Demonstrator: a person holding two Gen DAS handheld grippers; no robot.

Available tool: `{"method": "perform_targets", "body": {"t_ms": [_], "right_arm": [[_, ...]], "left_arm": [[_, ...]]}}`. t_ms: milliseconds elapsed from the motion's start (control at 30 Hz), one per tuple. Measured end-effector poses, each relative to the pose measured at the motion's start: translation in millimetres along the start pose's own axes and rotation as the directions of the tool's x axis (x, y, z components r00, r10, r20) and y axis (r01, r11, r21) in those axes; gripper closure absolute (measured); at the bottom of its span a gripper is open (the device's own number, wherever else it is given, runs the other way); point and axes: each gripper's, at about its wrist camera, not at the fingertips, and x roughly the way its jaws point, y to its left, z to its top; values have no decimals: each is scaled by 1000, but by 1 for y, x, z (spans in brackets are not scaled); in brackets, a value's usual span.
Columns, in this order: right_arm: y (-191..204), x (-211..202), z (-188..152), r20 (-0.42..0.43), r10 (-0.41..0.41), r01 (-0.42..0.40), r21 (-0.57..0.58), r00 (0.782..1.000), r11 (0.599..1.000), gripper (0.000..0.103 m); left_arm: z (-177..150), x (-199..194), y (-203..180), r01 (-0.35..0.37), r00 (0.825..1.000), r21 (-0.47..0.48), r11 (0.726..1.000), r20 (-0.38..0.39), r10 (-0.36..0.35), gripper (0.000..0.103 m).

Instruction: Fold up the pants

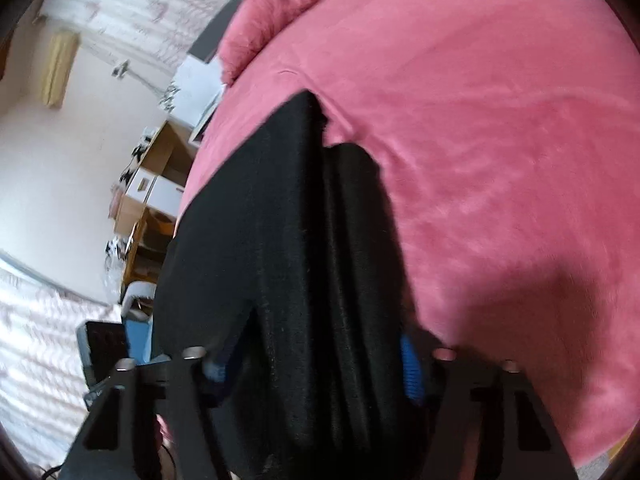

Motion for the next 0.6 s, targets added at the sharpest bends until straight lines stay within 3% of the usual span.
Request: {"method": "perform_targets", "body": {"t_ms": [33, 133, 233, 367, 600], "right_arm": [[6, -2, 0, 15, -5, 5, -24, 1000, 1000, 50], [27, -8, 3, 64, -18, 25, -113, 998, 993, 56], [47, -8, 17, 115, 19, 1, -165, 993, 986, 58], [75, -2, 40, 182, 44, 3, -253, 982, 968, 58], [100, 50, 102, 219, 80, -21, -259, 973, 966, 58]], "left_arm": [[2, 1, -8, -9, 1000, 23, 1000, 6, 9, 52], [10, -11, -33, -58, 997, 134, 989, 48, 52, 57], [27, -25, -49, -90, 991, 193, 977, 115, 69, 58], [55, -45, -55, -138, 976, 245, 960, 201, 89, 58], [131, -49, -27, -227, 947, 238, 944, 282, 157, 58]]}}
